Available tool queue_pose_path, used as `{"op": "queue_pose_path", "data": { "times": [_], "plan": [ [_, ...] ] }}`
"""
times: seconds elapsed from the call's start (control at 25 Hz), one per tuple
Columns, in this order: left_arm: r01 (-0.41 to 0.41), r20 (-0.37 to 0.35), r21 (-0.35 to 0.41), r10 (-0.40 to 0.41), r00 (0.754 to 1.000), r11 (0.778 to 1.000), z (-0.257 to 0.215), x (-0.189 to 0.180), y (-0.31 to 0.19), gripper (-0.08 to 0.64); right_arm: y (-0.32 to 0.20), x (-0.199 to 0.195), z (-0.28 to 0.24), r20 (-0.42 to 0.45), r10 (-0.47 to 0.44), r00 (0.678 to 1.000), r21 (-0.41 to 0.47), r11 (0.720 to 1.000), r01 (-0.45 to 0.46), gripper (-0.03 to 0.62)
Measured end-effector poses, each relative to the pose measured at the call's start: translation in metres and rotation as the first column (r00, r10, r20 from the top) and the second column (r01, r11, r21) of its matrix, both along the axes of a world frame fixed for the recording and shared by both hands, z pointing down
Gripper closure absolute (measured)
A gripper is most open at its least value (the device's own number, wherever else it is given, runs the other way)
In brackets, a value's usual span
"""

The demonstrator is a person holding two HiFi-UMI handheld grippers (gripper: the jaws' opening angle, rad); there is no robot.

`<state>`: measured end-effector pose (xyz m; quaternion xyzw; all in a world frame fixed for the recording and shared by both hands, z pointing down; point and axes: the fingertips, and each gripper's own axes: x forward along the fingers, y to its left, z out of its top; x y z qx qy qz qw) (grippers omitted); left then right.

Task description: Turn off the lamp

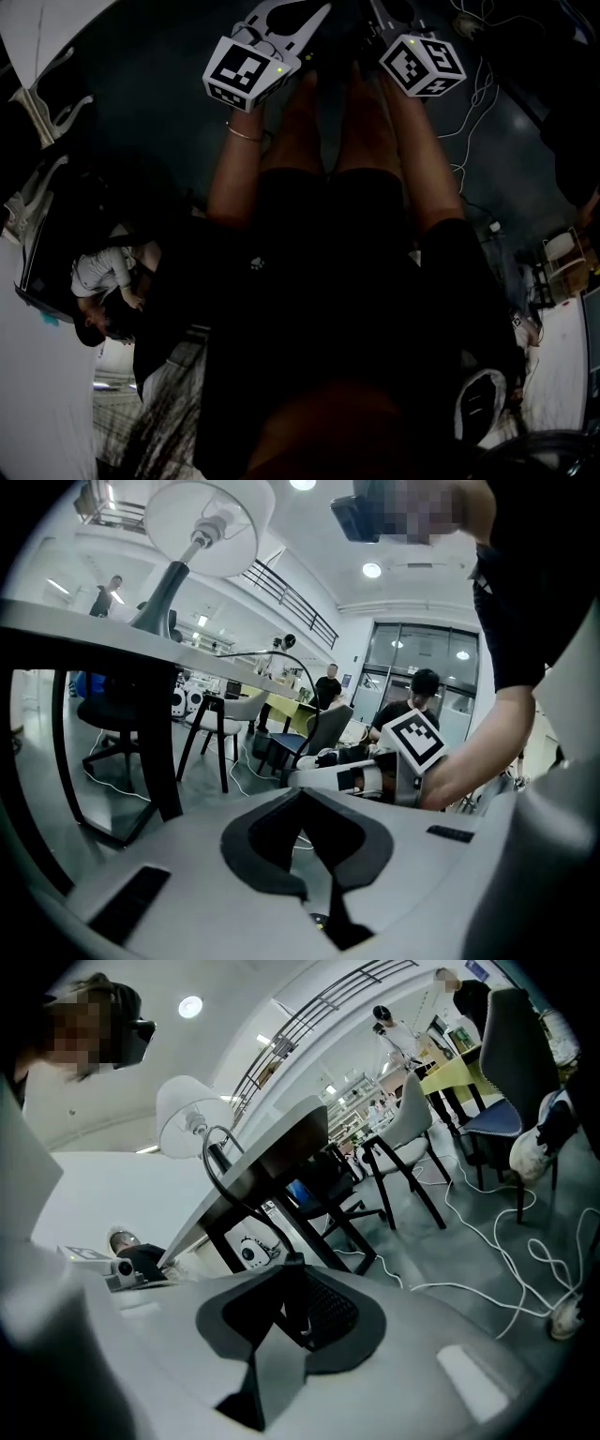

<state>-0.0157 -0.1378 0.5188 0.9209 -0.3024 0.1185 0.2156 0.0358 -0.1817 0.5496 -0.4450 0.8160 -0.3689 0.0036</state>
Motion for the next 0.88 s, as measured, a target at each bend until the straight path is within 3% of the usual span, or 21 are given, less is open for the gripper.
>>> {"op": "queue_pose_path", "data": {
  "times": [0.44,0.88],
  "plan": [
    [0.037,-0.023,0.003,-0.037,0.999,0.999,-0.006,-0.004,-0.001,0.554,-0.004,-0.003,0.021,-0.091,-0.054,0.994,0.021,0.998,0.056,0.531],
    [0.062,-0.044,0.0,-0.062,0.997,0.998,-0.008,-0.007,0.0,0.554,-0.001,-0.002,0.028,-0.1,-0.059,0.993,0.019,0.998,0.061,0.531]
  ]
}}
